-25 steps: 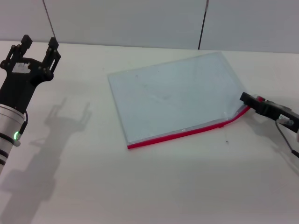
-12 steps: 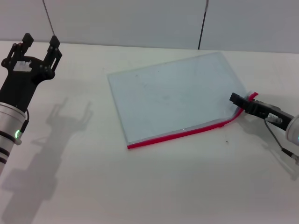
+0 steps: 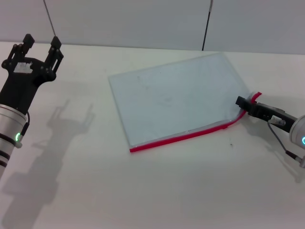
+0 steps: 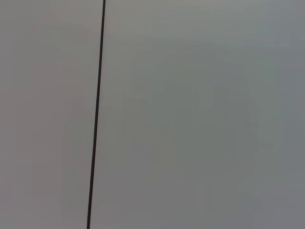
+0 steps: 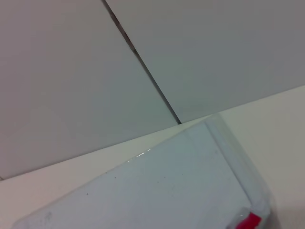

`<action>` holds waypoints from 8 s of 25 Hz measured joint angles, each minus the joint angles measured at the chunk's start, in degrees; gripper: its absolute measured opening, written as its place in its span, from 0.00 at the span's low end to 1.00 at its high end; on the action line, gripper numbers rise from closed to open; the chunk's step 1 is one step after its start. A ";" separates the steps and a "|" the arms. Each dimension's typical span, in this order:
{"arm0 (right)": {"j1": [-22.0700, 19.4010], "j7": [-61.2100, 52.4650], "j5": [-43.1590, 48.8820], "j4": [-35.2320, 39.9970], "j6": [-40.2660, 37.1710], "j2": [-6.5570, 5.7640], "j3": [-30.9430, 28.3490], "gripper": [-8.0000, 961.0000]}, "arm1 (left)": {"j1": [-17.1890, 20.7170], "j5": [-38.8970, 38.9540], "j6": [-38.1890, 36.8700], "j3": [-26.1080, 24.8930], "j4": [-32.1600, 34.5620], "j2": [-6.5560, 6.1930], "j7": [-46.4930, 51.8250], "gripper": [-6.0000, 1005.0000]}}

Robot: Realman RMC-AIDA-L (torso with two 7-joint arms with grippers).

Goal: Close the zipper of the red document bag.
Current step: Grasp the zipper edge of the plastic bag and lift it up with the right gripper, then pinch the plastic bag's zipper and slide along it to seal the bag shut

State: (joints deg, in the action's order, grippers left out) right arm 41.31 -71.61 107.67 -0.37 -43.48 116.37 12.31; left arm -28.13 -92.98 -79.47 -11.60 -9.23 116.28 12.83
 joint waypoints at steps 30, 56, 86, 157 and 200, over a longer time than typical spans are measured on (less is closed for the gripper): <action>-0.14 1.97 0.04 -0.69 -4.84 0.09 0.70 0.02 | -0.64 -0.51 1.80 0.12 -0.31 0.00 -0.35 0.68; 5.01 2.12 0.00 -2.78 -15.58 0.25 0.76 0.02 | -11.39 -22.38 10.52 13.30 -2.70 0.46 -1.89 0.67; 6.51 2.45 0.08 -4.10 -18.66 0.26 2.90 0.02 | -13.11 -22.25 19.79 13.33 -3.52 0.69 -15.97 0.67; 5.48 2.45 -0.26 -3.86 -18.65 0.17 2.45 0.02 | -7.82 -21.54 22.08 3.34 -13.40 0.67 -50.71 0.40; 5.89 2.71 0.00 -4.20 -18.75 0.17 2.45 0.02 | -9.66 -22.24 22.29 3.96 -10.81 0.44 -41.95 0.28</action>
State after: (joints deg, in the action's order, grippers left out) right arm 47.20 -68.90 107.66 -4.57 -62.24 116.54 14.76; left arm -37.79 -115.22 -57.18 -7.65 -20.03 116.71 -29.12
